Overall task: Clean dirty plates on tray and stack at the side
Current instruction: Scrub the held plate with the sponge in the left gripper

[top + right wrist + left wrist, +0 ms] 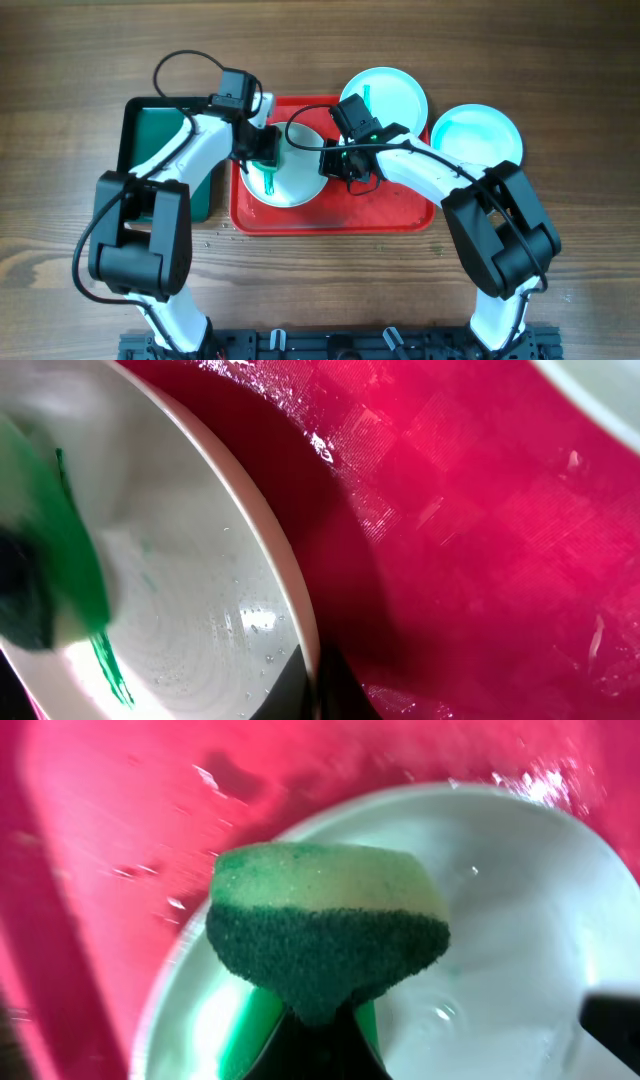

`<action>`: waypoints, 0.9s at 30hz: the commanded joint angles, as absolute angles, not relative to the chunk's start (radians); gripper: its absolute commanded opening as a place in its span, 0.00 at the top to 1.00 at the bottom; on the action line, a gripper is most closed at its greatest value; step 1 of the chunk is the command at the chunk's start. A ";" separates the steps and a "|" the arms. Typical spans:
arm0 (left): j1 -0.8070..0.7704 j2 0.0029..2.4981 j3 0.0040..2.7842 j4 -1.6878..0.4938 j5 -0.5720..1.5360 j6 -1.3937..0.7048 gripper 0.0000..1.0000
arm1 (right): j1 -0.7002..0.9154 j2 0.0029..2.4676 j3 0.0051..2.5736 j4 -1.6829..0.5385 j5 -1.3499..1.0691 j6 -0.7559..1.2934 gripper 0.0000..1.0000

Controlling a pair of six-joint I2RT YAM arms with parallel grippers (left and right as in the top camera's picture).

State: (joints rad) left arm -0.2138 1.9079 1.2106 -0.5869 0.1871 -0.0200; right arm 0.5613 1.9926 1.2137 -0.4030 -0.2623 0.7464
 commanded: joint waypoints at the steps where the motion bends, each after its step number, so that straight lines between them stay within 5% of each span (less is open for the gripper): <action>1: -0.280 1.897 1.185 -0.661 0.356 0.045 0.96 | 0.562 2.022 1.214 -0.400 -0.286 0.732 0.96; 6: -0.276 1.897 1.185 -0.759 0.400 0.146 0.96 | 0.562 2.022 1.214 -0.399 -0.290 0.724 0.96; 15: -0.224 1.897 1.185 -0.702 -0.184 -0.101 0.96 | 0.562 2.022 1.214 -0.393 -0.291 0.714 0.96; 27: -0.330 1.897 1.185 -0.539 0.395 0.007 0.96 | 0.562 2.022 1.214 -0.382 -0.317 0.694 0.96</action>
State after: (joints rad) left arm -0.2943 1.8923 1.1889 -0.5053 0.1619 -0.0643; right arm 0.5606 1.9976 1.2137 -0.3866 -0.2882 0.7273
